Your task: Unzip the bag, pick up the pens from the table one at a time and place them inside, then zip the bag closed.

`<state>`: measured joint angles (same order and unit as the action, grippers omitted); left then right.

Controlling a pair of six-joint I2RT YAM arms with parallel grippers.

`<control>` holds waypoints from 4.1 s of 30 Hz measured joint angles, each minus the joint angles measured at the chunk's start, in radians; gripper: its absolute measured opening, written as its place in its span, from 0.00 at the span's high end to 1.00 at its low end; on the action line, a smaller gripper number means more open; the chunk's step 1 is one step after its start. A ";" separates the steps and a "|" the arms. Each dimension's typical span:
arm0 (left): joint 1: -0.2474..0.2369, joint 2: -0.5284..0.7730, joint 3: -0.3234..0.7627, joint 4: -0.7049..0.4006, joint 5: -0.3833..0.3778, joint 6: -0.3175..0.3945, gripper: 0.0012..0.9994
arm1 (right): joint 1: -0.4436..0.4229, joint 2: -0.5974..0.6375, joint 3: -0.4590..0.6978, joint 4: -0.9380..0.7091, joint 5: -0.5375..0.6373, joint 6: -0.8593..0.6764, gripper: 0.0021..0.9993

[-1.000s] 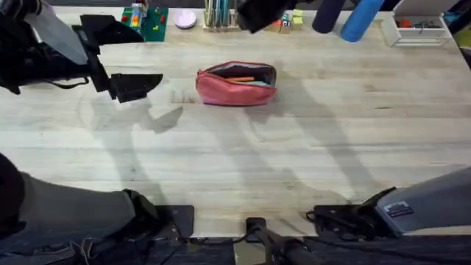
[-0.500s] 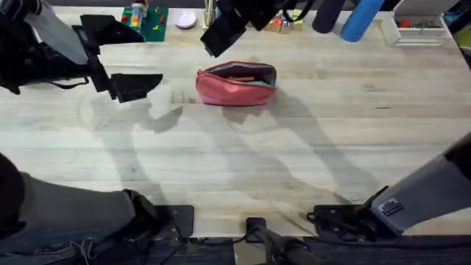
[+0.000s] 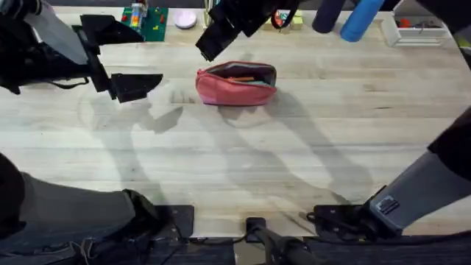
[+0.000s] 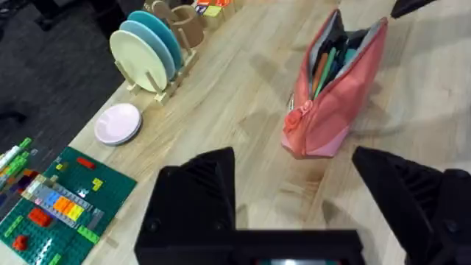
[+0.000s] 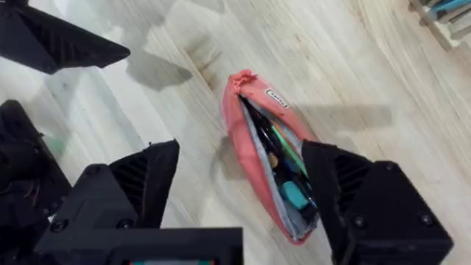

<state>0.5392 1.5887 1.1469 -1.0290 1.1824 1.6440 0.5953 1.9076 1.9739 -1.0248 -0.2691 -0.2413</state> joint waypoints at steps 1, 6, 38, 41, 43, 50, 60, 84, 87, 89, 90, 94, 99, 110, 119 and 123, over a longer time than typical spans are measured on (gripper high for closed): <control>0.000 0.000 0.000 0.000 0.000 0.000 0.01 | 0.000 0.000 0.000 0.000 0.000 0.002 0.00; 0.000 0.000 0.000 0.000 0.000 0.000 0.01 | 0.000 0.000 0.000 0.000 0.000 0.006 0.00; 0.000 0.000 0.000 0.000 0.000 0.000 0.01 | 0.103 0.106 0.000 0.166 0.170 0.066 0.00; 0.000 0.000 0.000 0.000 0.000 0.000 0.01 | 0.125 0.117 0.002 0.165 0.189 0.066 0.00; 0.000 0.000 0.000 0.000 0.000 0.000 0.01 | 0.136 0.135 0.012 0.166 0.198 0.066 0.00; 0.000 0.000 0.000 0.000 0.000 0.000 0.01 | 0.162 0.214 0.036 0.173 0.228 0.066 0.00; 0.000 0.000 0.000 0.000 0.000 0.000 0.01 | 0.163 0.260 0.042 0.208 0.256 0.070 0.00; 0.000 0.000 0.000 0.000 0.000 0.000 0.01 | 0.163 0.338 0.042 0.237 0.266 0.115 0.01; 0.000 0.000 0.000 0.000 0.000 0.000 0.01 | 0.163 0.338 0.042 0.234 0.266 0.119 0.04; 0.000 0.000 0.000 0.000 0.000 0.000 0.01 | 0.162 0.338 0.042 0.231 0.266 0.119 0.07; 0.000 0.000 0.000 0.000 0.000 0.000 0.01 | 0.162 0.338 0.042 0.229 0.266 0.119 0.09; 0.000 0.000 0.000 0.000 0.000 0.000 0.01 | 0.161 0.340 0.042 0.210 0.266 0.123 0.15; 0.000 0.000 0.000 0.000 0.000 0.000 0.01 | 0.161 0.366 0.045 0.206 0.266 0.123 0.20; 0.000 0.000 0.000 0.000 0.000 0.000 0.01 | 0.161 0.383 0.048 0.247 0.266 0.161 0.28; 0.000 0.000 0.000 0.000 0.000 0.000 0.01 | 0.161 0.383 0.062 0.234 0.266 0.171 0.39; 0.000 0.000 0.000 0.000 0.000 0.000 0.01 | 0.161 0.383 0.062 0.233 0.266 0.172 0.47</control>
<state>0.5392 1.5887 1.1469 -1.0290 1.1824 1.6440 0.7563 2.2910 2.0357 -0.7914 -0.0032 -0.0696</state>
